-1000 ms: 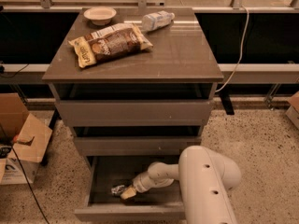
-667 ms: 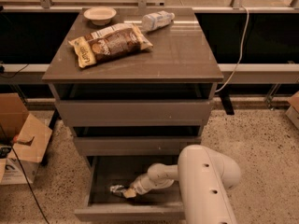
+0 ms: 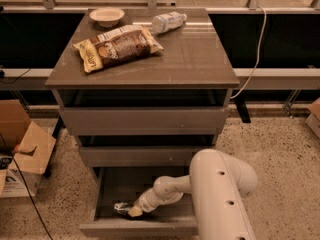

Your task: Pick redbull can from bottom drawer and place on counter

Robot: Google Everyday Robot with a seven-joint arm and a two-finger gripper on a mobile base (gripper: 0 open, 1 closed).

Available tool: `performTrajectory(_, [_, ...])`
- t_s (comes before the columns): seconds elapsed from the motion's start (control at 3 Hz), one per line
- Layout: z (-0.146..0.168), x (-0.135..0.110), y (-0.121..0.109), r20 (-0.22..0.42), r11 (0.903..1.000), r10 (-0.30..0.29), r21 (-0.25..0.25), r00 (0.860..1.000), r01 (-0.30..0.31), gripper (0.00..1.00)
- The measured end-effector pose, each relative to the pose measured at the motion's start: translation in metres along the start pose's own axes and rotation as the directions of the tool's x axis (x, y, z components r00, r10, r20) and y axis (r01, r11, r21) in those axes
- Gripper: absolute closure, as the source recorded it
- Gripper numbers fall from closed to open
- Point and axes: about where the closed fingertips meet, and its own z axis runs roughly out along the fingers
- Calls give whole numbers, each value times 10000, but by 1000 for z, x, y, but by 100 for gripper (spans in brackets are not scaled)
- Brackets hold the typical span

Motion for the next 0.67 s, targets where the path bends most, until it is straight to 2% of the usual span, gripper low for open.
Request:
performTrajectory(0.33, [-24,-10,26,174,9988,-351,-348,9992,357,100])
performTrajectory(0.67, [-105,-30,53,799,9915,-1233,-318,9892,1262,100])
